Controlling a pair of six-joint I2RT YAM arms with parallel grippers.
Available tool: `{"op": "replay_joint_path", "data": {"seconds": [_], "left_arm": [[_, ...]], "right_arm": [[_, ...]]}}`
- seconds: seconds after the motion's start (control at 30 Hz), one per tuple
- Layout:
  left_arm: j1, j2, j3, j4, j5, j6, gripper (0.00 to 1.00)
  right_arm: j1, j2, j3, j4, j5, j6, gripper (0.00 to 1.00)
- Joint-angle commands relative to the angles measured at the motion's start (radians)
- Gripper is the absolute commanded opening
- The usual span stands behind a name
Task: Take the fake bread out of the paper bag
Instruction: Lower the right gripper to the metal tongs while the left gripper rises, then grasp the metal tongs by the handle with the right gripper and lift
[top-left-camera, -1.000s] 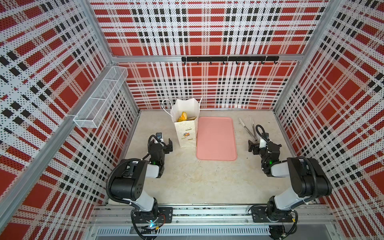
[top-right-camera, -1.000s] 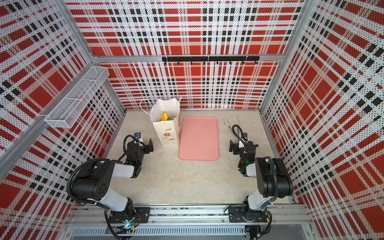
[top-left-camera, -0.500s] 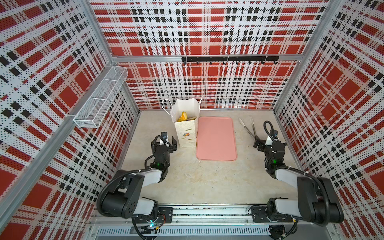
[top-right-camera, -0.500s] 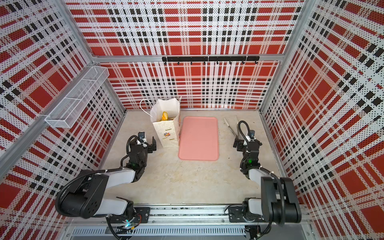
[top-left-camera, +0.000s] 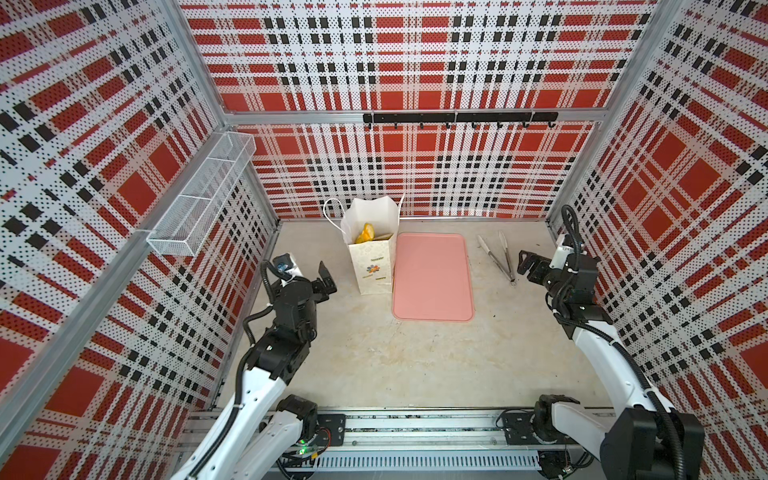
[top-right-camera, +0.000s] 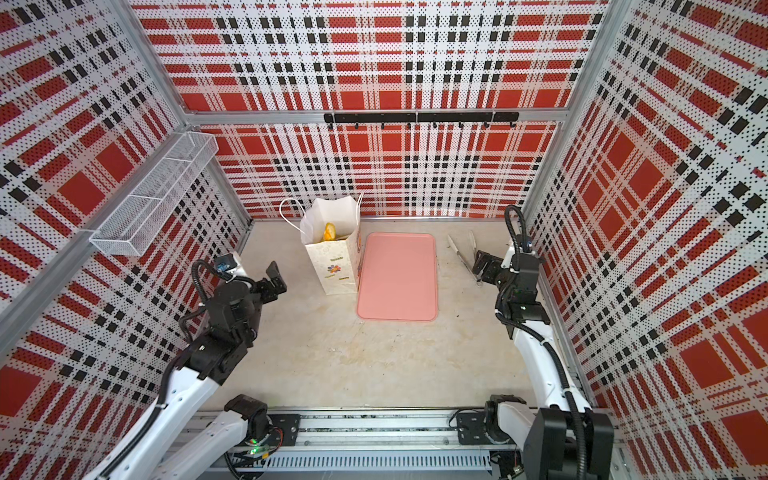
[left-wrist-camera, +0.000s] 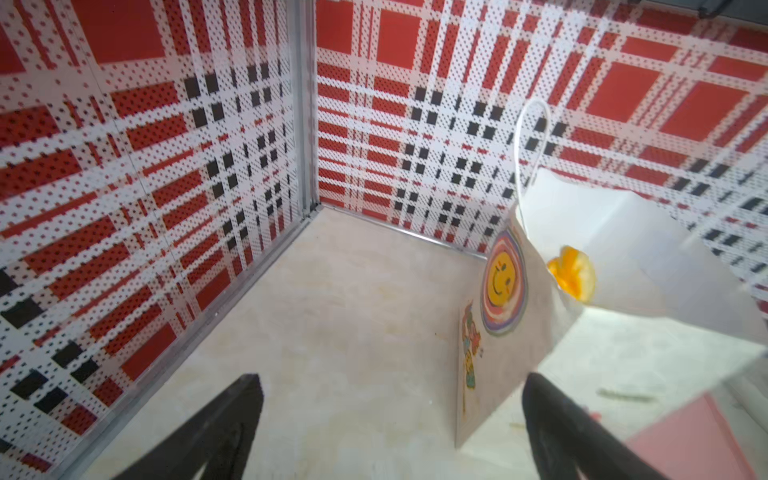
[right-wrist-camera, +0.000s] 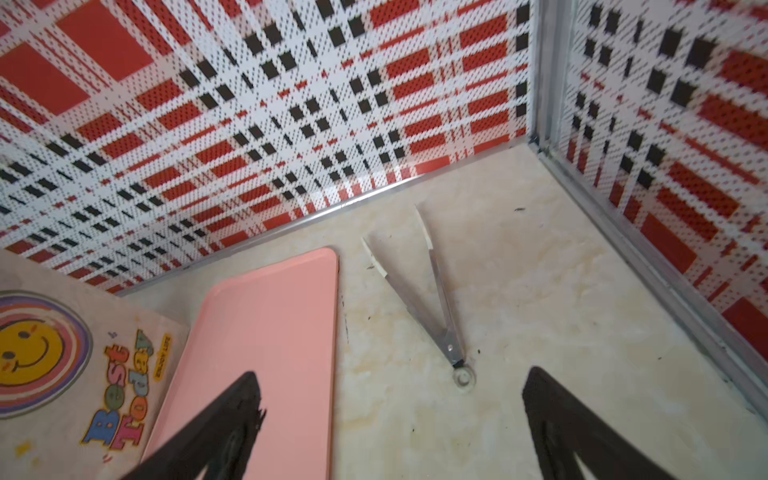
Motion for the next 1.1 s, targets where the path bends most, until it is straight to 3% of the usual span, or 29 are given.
{"op": "replay_joint_path", "data": {"seconds": [0.0, 0.1, 0.37, 0.5, 0.63, 0.9, 1.07], "left_arm": [[0.001, -0.076, 0.026, -0.282, 0.217, -0.074, 0.99], [0.001, -0.121, 0.054, -0.378, 0.336, -0.058, 0.99], [-0.037, -0.112, 0.087, -0.464, 0.546, -0.005, 0.99], [-0.115, -0.091, 0.078, -0.464, 0.526, 0.004, 0.99], [-0.179, -0.084, 0.078, -0.464, 0.499, 0.001, 0.99], [-0.195, -0.132, 0.067, -0.452, 0.493, -0.001, 0.99], [-0.201, -0.151, 0.060, -0.444, 0.481, -0.007, 0.99]], "right_arm": [[-0.005, 0.108, 0.028, -0.013, -0.120, -0.069, 1.00], [-0.002, 0.232, 0.019, 0.080, -0.179, -0.211, 1.00], [-0.002, 0.548, 0.283, -0.096, -0.092, -0.487, 1.00], [-0.004, 0.704, 0.458, -0.255, -0.072, -0.549, 1.00], [-0.004, 0.786, 0.536, -0.290, -0.058, -0.587, 1.00], [-0.013, 0.882, 0.654, -0.375, -0.096, -0.630, 0.93], [-0.013, 0.909, 0.681, -0.413, -0.051, -0.623, 0.90]]}}
